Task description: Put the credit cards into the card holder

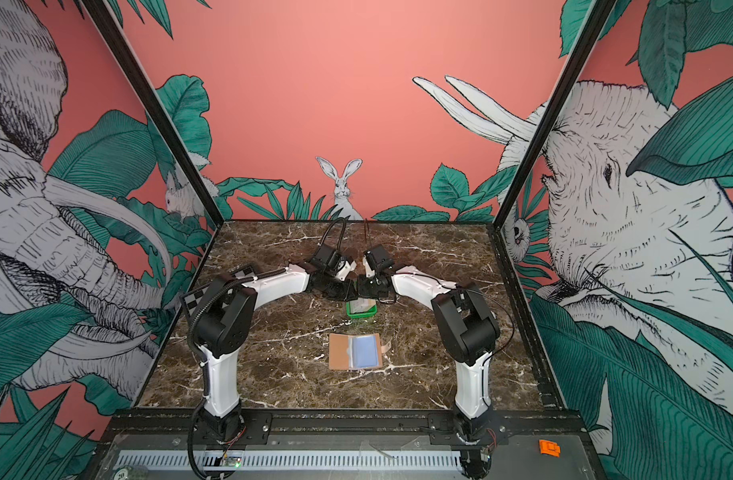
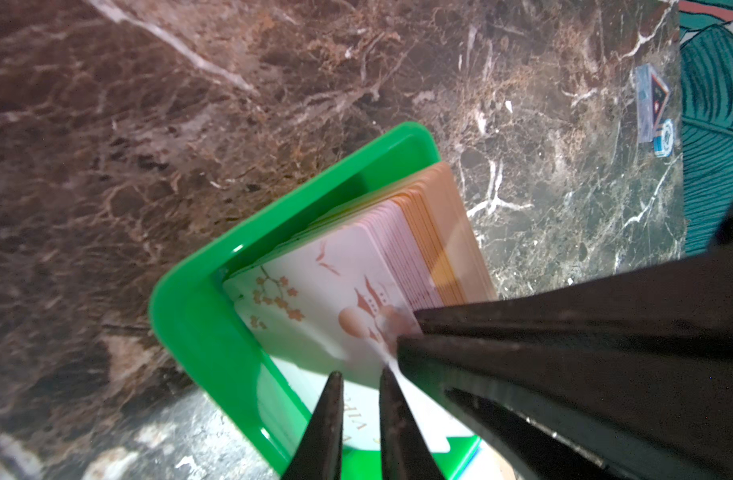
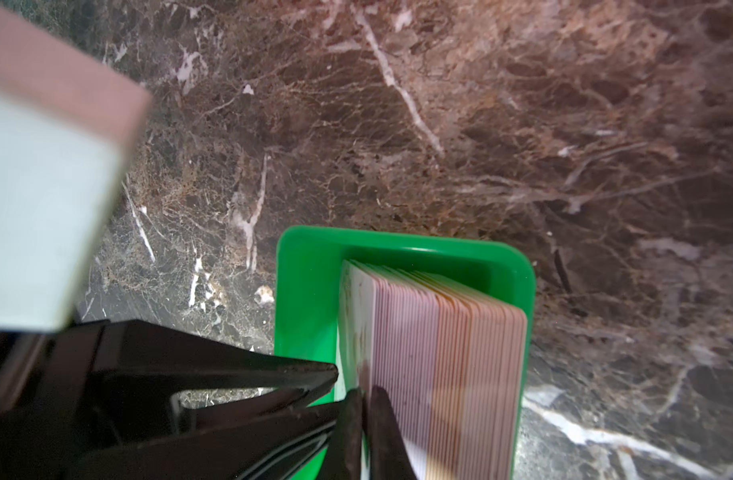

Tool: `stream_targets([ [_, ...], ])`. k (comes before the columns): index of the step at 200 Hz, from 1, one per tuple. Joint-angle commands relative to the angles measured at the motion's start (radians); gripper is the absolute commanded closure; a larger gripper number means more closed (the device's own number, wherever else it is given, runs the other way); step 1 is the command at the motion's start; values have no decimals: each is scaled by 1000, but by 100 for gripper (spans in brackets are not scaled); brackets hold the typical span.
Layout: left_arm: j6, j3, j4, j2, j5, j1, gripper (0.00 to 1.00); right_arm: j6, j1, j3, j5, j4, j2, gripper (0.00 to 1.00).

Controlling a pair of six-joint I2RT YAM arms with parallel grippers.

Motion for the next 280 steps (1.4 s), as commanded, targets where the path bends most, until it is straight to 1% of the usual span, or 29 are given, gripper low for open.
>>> stream_targets([
  [1,7,6,-39,20,-22,-7,80,-10,10,25,15,-9,16,94],
  [56,14,7,-41,4,-34,-7,81,-8,11,25,22,-13,1,100],
  [113,25,0,-47,-43,-64,-7,81,4,17,13,23,-8,-41,100],
  [163,28,-22,-47,-102,-74,-7,81,11,19,-23,36,-3,-123,100],
  [169,28,-25,-48,-111,-75,-7,81,11,20,-60,38,-3,-135,100],
  [215,21,-51,-46,-214,-46,-7,80,20,19,-144,46,14,-237,100],
  [234,-13,-111,-7,-281,-33,-9,77,25,22,-188,46,20,-291,100],
  [248,-51,-187,45,-345,-33,-10,77,26,23,-228,55,24,-322,100],
  [252,-63,-210,58,-364,-34,-10,76,26,24,-240,60,24,-363,100],
  [280,-157,-377,180,-503,-32,-18,74,36,33,-326,78,30,-478,100],
])
